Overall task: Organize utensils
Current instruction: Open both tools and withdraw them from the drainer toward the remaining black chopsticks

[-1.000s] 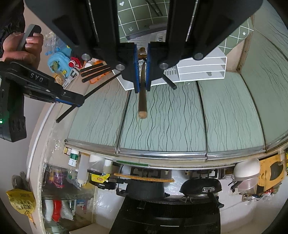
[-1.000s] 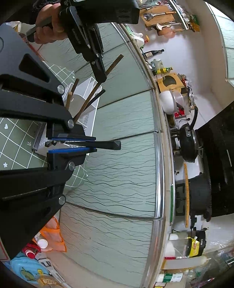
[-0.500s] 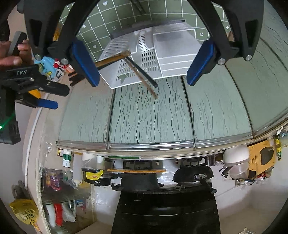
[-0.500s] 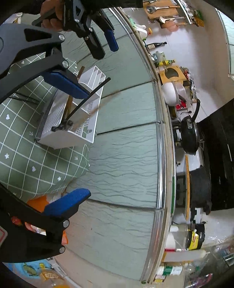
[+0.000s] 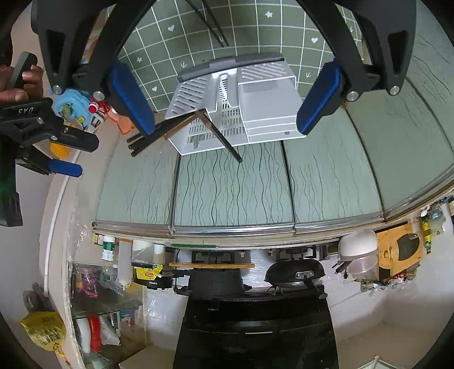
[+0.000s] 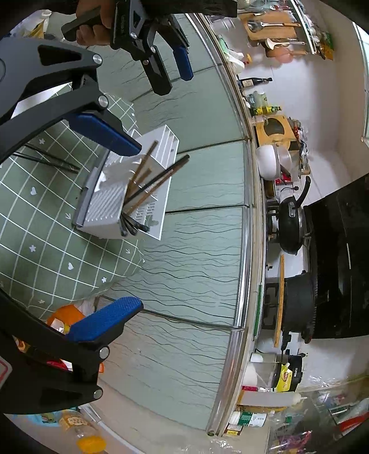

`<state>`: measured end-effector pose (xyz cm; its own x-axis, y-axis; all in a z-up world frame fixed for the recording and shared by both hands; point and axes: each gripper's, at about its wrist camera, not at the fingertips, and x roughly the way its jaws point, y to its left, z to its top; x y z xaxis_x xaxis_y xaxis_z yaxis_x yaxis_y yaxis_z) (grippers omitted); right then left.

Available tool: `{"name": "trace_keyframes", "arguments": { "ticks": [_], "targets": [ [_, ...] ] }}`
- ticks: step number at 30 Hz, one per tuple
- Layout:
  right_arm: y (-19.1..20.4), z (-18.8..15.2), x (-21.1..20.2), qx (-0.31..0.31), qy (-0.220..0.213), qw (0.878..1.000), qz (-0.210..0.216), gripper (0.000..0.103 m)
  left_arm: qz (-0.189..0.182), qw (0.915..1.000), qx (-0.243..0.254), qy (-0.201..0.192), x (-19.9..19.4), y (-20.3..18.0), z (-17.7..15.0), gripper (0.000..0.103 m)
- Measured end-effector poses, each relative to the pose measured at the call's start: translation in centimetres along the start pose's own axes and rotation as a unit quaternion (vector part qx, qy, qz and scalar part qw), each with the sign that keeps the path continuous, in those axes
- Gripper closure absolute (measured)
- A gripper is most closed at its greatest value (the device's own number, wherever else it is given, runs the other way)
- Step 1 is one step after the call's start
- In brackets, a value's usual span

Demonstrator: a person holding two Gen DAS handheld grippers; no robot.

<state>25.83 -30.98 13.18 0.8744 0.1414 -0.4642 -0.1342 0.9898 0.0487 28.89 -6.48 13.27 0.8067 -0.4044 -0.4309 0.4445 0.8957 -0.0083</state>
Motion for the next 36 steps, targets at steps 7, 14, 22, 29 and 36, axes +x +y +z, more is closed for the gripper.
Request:
{"name": "trace_keyframes", "arguments": {
  "ticks": [7,14,22,29,36],
  "targets": [
    [1.1,-1.2,-2.2,-0.003,-0.001,1.000,-0.004,0.008,0.003,1.0000,0.006,-0.002,-2.5,-0.6,-1.4,0.004],
    [2.2,-2.9,-4.5,-0.019,0.002,1.000,-0.016,0.008,-0.009,0.9999,0.000,-0.007,-4.8,-0.9,-3.0,0.004],
    [3.7,-5.6,-6.2,-0.038,0.004,0.999,-0.028,0.008,-0.003,1.0000,-0.006,-0.004,-6.4,-1.0,-5.3,0.004],
    [4.3,-8.5,-6.4,-0.036,0.019,0.999,-0.036,0.008,0.004,0.9999,-0.015,0.004,-7.2,-1.0,-8.0,0.004],
    [4.9,-11.8,-6.6,-0.029,0.020,0.998,-0.052,0.008,0.012,0.9996,-0.021,0.015,-7.5,-1.1,-10.9,0.004]
  ]
}}
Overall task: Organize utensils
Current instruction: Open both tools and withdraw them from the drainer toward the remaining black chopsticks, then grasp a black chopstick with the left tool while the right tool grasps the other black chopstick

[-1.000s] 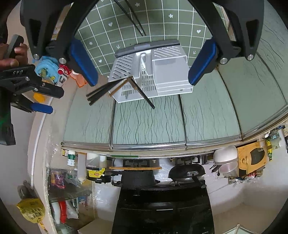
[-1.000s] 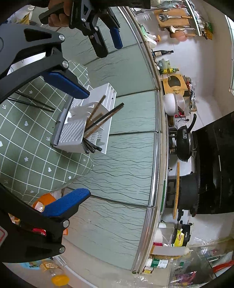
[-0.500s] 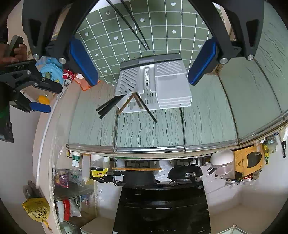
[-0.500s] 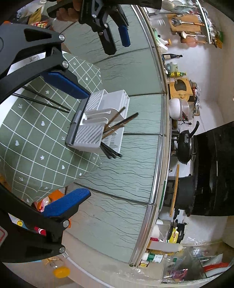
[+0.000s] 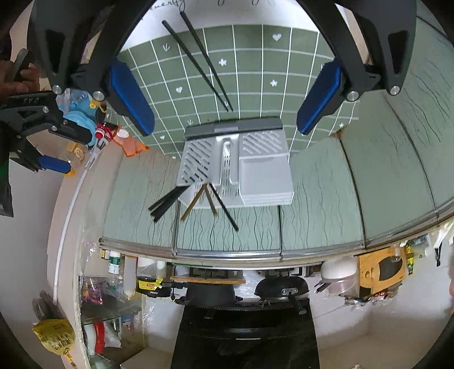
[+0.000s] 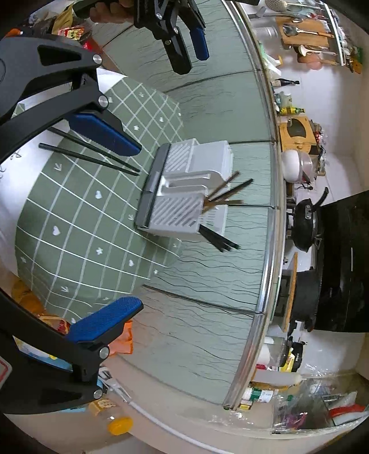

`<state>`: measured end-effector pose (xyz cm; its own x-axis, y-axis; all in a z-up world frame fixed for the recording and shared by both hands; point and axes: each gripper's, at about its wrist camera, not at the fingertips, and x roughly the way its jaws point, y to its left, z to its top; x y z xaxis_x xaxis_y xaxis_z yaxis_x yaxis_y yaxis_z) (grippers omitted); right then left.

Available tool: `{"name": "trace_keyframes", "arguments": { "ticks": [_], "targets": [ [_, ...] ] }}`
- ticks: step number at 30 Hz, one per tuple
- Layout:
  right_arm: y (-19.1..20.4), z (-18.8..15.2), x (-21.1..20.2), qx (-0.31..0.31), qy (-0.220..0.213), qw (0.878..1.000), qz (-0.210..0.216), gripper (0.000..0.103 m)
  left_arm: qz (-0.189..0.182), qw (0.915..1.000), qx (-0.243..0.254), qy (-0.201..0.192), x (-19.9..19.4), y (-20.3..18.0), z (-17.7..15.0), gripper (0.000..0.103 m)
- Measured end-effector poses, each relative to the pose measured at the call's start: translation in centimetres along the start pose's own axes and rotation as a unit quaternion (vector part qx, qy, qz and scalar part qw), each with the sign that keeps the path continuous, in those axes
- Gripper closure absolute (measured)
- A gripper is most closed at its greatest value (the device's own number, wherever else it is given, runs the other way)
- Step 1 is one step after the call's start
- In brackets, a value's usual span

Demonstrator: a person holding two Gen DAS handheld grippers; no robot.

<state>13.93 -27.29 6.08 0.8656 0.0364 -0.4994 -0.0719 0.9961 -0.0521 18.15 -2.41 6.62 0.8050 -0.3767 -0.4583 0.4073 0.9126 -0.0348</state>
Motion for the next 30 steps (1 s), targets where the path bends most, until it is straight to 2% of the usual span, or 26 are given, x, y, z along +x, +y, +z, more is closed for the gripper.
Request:
{"name": "trace_keyframes", "arguments": {
  "ticks": [9,14,24,30],
  "targets": [
    [0.5,-4.2,1.5,0.024,0.024,0.999,0.009,0.008,0.013,0.9998,-0.006,0.011,0.4,0.2,-4.5,0.004],
    [1.2,-6.7,3.2,0.029,0.045,0.998,0.015,0.008,0.015,0.9991,-0.022,0.032,1.5,0.5,-7.6,0.004],
    [3.8,-10.4,6.4,0.019,0.066,0.997,0.030,0.009,0.042,0.9977,0.009,0.053,3.4,0.1,-12.7,0.004],
    [5.4,-12.2,8.5,0.012,0.087,0.995,0.044,0.017,0.052,0.9964,0.013,0.066,4.0,0.5,-14.5,0.004]
  ]
}}
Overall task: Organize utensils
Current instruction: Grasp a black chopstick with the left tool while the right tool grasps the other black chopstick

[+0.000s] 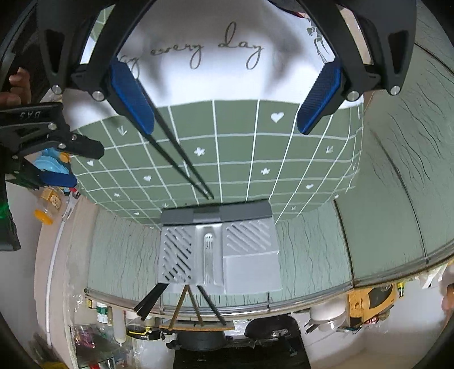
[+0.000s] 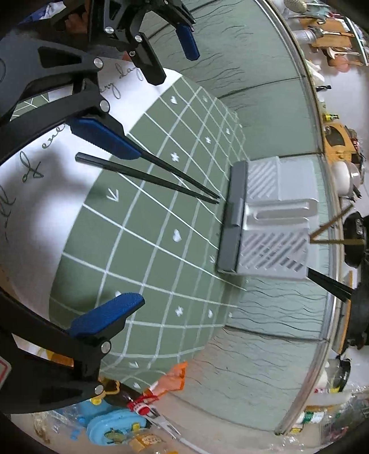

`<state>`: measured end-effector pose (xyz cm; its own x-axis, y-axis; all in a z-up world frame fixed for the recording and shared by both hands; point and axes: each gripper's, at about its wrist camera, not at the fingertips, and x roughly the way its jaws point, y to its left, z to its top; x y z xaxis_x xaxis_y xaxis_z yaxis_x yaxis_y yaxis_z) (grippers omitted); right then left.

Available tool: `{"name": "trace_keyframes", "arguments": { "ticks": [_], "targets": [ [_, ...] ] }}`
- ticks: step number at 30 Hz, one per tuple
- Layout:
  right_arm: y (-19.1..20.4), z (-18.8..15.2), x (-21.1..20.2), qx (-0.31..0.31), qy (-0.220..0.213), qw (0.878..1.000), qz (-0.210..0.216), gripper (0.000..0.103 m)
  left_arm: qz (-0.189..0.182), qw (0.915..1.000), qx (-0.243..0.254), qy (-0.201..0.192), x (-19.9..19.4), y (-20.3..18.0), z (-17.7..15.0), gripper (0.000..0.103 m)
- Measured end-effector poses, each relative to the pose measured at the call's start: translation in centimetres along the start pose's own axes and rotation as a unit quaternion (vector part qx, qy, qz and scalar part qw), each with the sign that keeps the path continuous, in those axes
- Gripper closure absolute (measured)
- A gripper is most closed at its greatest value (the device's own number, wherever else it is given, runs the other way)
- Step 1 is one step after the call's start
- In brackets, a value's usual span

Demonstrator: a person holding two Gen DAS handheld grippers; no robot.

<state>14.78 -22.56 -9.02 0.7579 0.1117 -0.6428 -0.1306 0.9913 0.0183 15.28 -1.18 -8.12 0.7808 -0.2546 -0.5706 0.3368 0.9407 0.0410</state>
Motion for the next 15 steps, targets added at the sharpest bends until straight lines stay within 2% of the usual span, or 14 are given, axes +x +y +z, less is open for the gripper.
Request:
{"name": "trace_keyframes", "arguments": {
  "ticks": [5,7,14,15],
  "targets": [
    [1.1,-0.9,1.1,-0.009,0.011,1.000,0.013,0.027,0.006,0.9996,-0.020,0.017,0.9,1.1,-1.0,0.004],
    [1.6,-1.4,1.8,-0.012,0.022,1.000,0.017,0.035,0.005,0.9994,-0.029,0.021,1.2,1.6,-1.3,0.004],
    [3.0,-2.2,3.6,-0.016,0.044,0.998,0.031,0.052,-0.002,0.9988,-0.041,0.028,1.4,2.6,-2.4,0.004],
    [3.1,-2.2,3.7,-0.018,0.045,0.998,0.030,0.057,-0.003,0.9987,-0.042,0.029,1.4,2.7,-2.5,0.004]
  ]
}}
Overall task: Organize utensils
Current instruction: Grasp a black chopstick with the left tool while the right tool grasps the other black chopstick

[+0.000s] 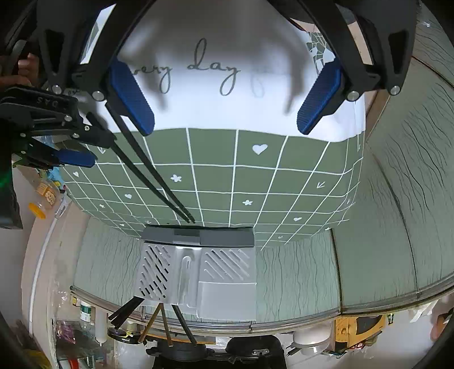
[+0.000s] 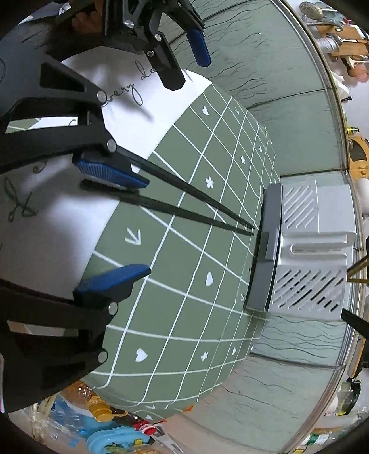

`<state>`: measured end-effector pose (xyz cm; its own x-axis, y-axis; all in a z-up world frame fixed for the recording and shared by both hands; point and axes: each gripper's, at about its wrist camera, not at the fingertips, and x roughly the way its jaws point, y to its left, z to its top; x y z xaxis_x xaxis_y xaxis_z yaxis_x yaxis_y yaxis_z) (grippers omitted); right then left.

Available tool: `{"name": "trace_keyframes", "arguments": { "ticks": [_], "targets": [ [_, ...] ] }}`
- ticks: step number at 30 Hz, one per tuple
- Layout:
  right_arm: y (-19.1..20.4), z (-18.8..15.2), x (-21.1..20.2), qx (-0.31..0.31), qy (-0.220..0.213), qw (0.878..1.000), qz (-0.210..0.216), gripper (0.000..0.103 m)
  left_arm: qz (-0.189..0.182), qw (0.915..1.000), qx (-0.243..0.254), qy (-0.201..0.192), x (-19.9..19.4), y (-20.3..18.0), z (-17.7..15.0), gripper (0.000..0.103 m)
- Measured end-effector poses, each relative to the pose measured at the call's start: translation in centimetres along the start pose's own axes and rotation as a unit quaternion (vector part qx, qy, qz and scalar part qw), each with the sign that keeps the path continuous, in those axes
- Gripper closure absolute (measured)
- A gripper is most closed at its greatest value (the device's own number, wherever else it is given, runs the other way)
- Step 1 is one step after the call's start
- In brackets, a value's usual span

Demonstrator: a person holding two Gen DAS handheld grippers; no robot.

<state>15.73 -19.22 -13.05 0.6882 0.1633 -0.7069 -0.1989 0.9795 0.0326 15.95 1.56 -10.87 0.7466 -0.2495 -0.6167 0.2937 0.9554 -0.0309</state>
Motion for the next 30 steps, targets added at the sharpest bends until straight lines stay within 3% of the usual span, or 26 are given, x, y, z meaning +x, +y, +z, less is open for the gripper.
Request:
{"name": "trace_keyframes", "arguments": {
  "ticks": [7,9,26,30],
  "targets": [
    [0.7,0.1,0.8,-0.007,-0.002,1.000,-0.001,0.093,-0.005,0.9999,-0.011,0.000,-0.1,0.4,0.0,0.004],
    [0.7,0.1,0.9,-0.005,-0.002,1.000,0.001,0.097,-0.007,1.0000,-0.006,0.001,0.0,0.1,0.0,0.004],
    [-3.4,-0.5,-1.0,0.037,-0.003,0.999,-0.023,0.097,-0.035,0.9992,0.012,0.015,2.1,-5.5,0.6,0.005],
    [-4.4,-0.6,-1.5,0.043,-0.008,0.999,-0.026,0.097,-0.036,0.9991,0.012,0.020,3.1,-6.9,0.6,0.019]
  ]
}}
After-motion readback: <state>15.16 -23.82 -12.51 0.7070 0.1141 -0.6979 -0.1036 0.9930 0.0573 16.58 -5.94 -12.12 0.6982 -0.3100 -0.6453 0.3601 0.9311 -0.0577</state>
